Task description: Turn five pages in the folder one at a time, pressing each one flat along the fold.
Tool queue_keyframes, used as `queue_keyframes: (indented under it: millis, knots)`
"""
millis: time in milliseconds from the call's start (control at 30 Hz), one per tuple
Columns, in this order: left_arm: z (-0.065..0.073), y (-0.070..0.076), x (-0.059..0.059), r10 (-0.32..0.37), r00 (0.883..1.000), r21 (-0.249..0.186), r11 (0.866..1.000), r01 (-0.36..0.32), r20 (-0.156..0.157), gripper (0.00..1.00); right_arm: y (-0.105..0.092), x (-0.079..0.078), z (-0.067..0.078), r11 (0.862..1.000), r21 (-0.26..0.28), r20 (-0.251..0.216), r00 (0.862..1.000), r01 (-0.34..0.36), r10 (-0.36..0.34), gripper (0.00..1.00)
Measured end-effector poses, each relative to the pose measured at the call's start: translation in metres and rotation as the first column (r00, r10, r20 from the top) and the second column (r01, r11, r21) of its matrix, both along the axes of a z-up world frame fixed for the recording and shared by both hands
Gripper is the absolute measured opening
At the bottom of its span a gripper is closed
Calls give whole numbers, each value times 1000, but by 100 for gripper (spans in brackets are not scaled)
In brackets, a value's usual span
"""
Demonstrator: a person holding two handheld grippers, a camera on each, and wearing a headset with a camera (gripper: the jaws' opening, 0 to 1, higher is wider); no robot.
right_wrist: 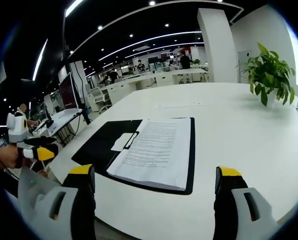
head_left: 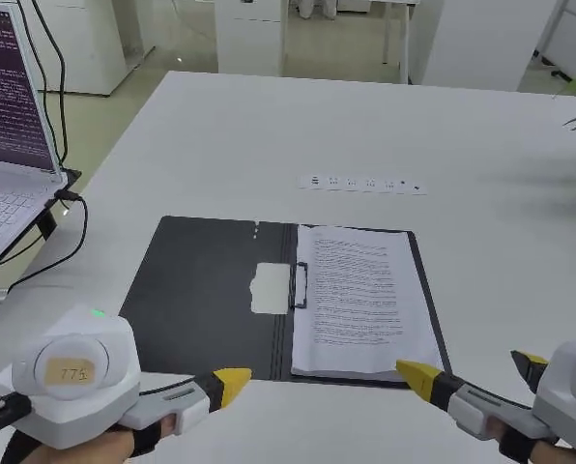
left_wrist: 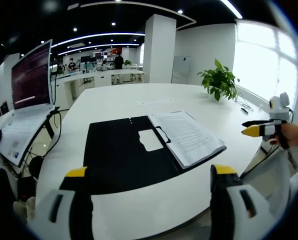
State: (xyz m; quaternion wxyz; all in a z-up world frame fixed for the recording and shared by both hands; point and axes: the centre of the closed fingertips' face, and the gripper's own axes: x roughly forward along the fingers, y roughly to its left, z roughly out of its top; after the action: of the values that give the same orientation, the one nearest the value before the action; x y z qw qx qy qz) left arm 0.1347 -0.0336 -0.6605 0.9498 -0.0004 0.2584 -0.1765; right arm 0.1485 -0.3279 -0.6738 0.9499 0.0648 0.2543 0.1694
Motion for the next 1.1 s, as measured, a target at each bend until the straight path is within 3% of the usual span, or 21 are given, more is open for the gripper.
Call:
queue_keyframes:
  millis: [367,700,800,1100]
  knots:
    - [7,-1,4,-9,1000,17,1000,9,19,99,8,7,3,1000,16,19,1000,-11,11,100]
    - [10,4,11,-15,1000,23,1000,15,26,99,2,0,-1,1000,24,7,1000,15,-15,100]
    - [8,3,11,-27,999,28,999,27,19,99,1,1,2,998,46,24,999,34,-35,100]
    - [5,3,14,-42,999,21,999,42,12,99,-1,0,1,998,36,18,998,55,-56,100]
